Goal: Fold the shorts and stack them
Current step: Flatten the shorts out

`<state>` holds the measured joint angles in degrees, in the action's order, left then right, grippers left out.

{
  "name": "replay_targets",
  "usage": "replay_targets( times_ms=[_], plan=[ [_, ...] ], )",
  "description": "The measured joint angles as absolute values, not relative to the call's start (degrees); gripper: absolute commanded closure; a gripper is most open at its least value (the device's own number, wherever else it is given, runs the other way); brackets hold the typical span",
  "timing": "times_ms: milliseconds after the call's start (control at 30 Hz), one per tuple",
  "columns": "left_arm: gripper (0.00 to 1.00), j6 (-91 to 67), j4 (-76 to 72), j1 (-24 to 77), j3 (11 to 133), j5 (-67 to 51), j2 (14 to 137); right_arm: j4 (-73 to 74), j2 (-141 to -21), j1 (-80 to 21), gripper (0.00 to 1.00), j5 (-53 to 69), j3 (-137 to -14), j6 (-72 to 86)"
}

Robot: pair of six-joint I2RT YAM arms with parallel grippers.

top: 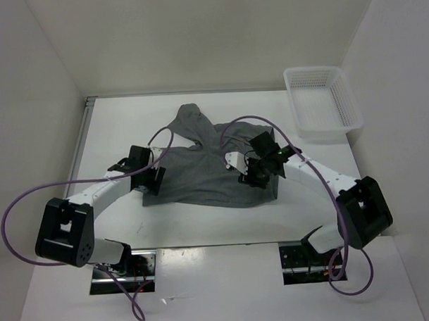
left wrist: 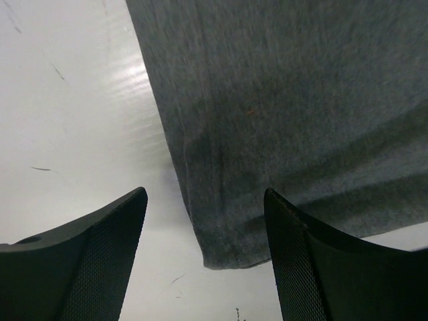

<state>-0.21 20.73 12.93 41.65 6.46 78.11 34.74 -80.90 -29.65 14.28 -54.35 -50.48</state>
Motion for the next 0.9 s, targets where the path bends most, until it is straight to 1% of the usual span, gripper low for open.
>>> replay_targets(
  times_ms=[67,167,233,333,367,433,500,600,633,733,833,900],
  plan=[
    [0.22,-0.21,20.14,13.10,40.47,6.81,79.50,34.46,-81.82,-30.06,0.53,14.39,-51.86,-49.98],
    [0.22,-0.30,18.59,13.23,38.98,7.73,80.07,33.50,-82.78,-30.94,0.56,14.02,-49.10,-50.65],
    [0.25,-0.40,17.30,13.56,37.95,8.38,79.48,32.97,-83.00,-32.53,0.60,12.49,-46.65,-52.75],
    [0.29,-0.45,15.62,14.85,35.88,9.89,77.89,32.82,-83.07,-35.92,0.60,10.68,-42.63,-56.73],
    [0.33,-0.45,15.31,15.29,35.48,10.37,77.30,32.84,-82.87,-36.77,0.60,9.98,-42.17,-58.11],
    [0.35,-0.49,16.34,15.62,35.24,10.59,76.58,32.80,-82.15,-38.04,0.60,9.28,-41.54,-60.66],
    [0.35,-0.45,20.67,15.59,35.38,9.65,75.33,32.82,-81.28,-39.33,0.60,8.25,-40.93,-62.98],
    [0.35,-0.25,31.77,15.62,35.38,6.33,72.29,34.20,-80.60,-41.15,0.55,7.16,-40.47,-65.56],
    [0.35,-0.23,34.98,15.59,35.35,4.99,71.26,34.61,-80.55,-41.47,0.51,6.98,-40.51,-65.84],
    [0.35,-0.21,41.69,15.57,36.27,0.69,68.25,36.03,-80.47,-41.54,0.48,7.09,-42.02,-64.51],
    [0.31,-0.19,42.87,15.55,40.71,-2.87,68.53,36.25,-80.25,-41.54,0.46,8.27,-46.85,-60.88],
    [0.30,-0.21,39.81,15.31,43.86,-4.05,69.69,35.09,-79.90,-40.97,0.44,9.63,-50.78,-57.87]
  ],
)
